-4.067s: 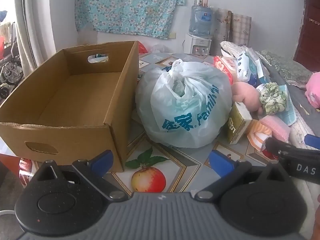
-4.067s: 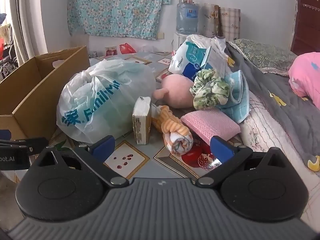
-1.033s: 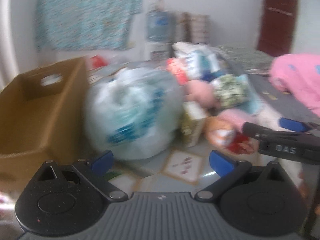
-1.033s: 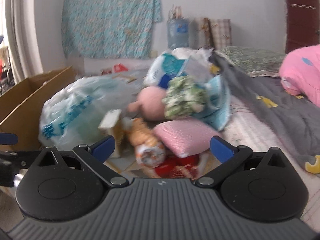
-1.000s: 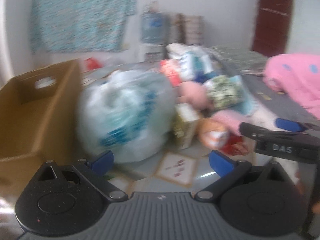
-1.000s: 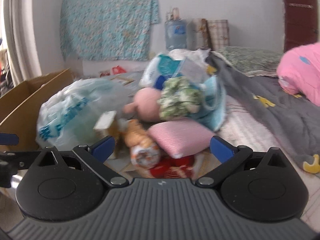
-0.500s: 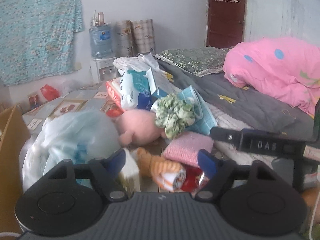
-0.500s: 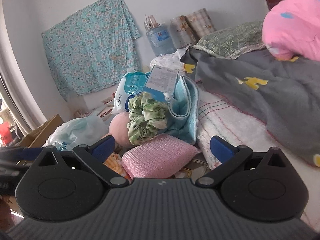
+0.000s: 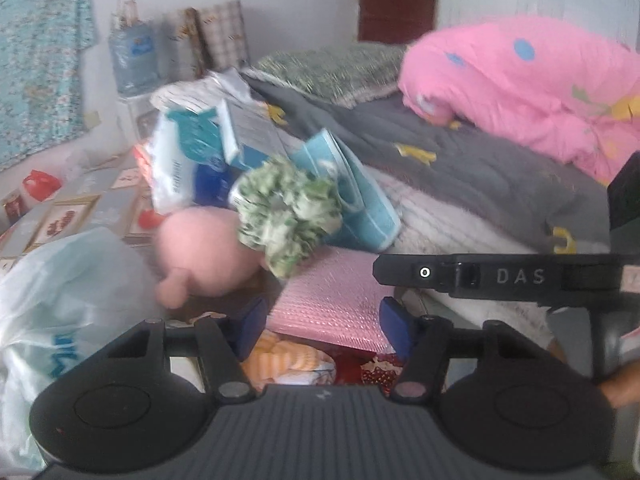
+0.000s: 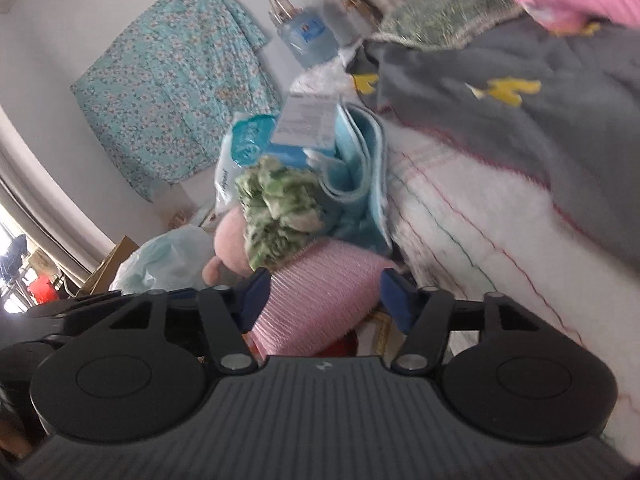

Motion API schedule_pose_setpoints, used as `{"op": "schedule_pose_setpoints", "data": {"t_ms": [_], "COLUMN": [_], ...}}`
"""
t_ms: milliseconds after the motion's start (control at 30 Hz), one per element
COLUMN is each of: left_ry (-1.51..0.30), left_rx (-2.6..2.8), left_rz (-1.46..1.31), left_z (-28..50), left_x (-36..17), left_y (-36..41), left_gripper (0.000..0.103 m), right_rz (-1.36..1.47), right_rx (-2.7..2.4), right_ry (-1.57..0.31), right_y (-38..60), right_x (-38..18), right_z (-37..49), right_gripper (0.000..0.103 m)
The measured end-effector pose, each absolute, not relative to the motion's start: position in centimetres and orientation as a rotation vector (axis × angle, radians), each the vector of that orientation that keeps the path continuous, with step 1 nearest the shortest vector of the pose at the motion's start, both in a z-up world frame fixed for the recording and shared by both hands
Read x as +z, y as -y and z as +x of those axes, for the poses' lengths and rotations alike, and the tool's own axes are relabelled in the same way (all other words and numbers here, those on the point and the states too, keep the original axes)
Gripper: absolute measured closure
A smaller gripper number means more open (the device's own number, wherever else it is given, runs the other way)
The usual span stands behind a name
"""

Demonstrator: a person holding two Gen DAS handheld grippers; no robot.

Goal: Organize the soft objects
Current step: 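Move both grippers toward the pink knitted pad on the pile, then close the left gripper on the pink pad while the right gripper also grips it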

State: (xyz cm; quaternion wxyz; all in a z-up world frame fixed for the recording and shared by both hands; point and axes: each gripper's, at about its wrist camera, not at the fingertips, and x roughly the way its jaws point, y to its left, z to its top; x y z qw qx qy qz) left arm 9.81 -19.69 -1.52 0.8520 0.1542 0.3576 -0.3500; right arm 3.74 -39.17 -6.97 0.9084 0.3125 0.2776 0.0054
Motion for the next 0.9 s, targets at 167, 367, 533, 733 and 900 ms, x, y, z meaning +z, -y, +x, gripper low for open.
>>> {"op": "schedule_pose_setpoints", "data": {"t_ms": [167,367,533,733,900], "left_ry": [-0.806,-0.867,-0.898,-0.876,-0.851], "left_rx": [-0.755,-0.769,-0.823,-0.829,-0.8], "left_rz": [0.365,0.352,0.329,0.389,0.45], "left_z": [11.3,13.1,13.0,12.1,11.9], "left_x": [-3.1,-4.3,-4.3,-4.3,-5.0], "left_y": [21.3,22.0,22.1,22.9,24.1], "left_gripper": [0.032,0.023,0.022,0.02,0.02], "right_rz": [0.661,0.71,0.723,0.742,0.769], "right_rx": [0.003,0.004,0.014,0.026,0.037], "right_ry": [-0.61,-0.638,-0.651,-0.654,-0.641], "right_y": [39.1,39.8,39.8,40.1,40.2], "right_x": [-7.9,-8.9,-9.0,-9.2,-9.2], "right_z": [4.1,4.8,5.4,5.6,5.6], "right_gripper": [0.052,0.052,0.052,0.052,0.051]}}
